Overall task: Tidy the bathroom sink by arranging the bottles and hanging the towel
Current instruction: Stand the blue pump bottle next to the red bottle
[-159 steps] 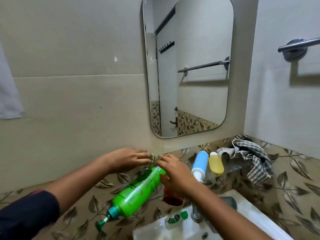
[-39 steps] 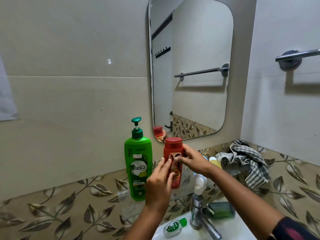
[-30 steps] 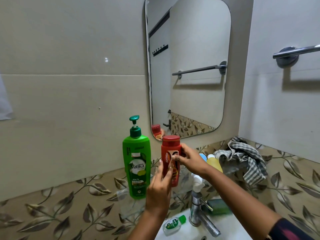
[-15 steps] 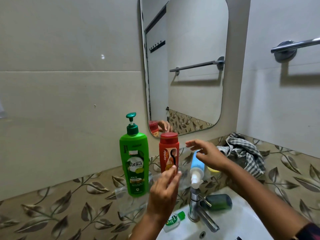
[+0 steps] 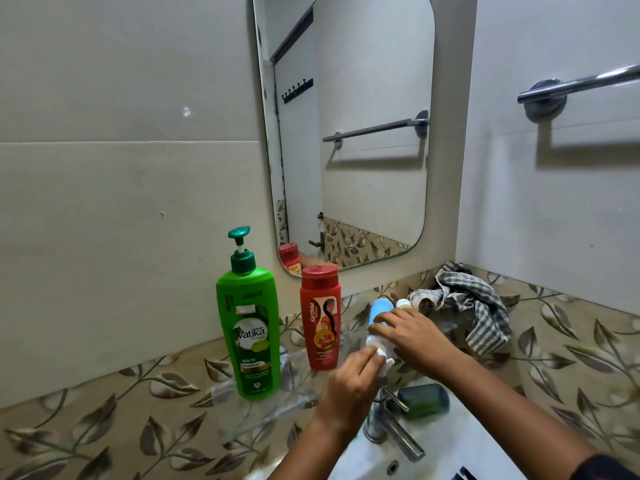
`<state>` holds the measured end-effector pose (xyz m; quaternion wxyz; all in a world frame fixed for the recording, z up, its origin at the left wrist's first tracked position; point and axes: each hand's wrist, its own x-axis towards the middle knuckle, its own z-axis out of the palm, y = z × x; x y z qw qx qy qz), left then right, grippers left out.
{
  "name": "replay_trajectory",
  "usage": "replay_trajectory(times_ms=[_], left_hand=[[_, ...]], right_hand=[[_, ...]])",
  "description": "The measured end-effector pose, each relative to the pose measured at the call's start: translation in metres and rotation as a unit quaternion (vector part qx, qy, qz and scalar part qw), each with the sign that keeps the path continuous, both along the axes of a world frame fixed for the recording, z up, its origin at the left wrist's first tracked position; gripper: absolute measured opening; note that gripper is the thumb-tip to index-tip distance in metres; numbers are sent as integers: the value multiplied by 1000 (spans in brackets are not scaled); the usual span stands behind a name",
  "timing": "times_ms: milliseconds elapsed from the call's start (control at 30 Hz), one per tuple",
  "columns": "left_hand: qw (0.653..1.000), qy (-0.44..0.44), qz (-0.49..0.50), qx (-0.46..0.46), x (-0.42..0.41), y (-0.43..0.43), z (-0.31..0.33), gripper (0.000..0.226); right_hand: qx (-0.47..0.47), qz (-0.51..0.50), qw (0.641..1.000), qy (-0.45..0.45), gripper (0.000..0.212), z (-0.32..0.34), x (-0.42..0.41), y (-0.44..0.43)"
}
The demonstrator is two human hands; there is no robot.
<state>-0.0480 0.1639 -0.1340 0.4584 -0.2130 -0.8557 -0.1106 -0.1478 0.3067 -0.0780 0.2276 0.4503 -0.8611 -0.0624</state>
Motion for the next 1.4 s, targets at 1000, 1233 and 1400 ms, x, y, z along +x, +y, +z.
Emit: replay_trajectory(times_ms=[1000,1233,1400], left_hand=[[924,-93,72,364,-41,43,30,33],[934,-113,63,334,-39,39,19,36],[941,-123,83,305,-36,40,15,38]], right_hand=[[-359,-6,890,-282,41,39,-26,-9],[-396,-14,873,-284,47,33,-19,-7],[-415,-20,862,-292,49,31,-18,-7]])
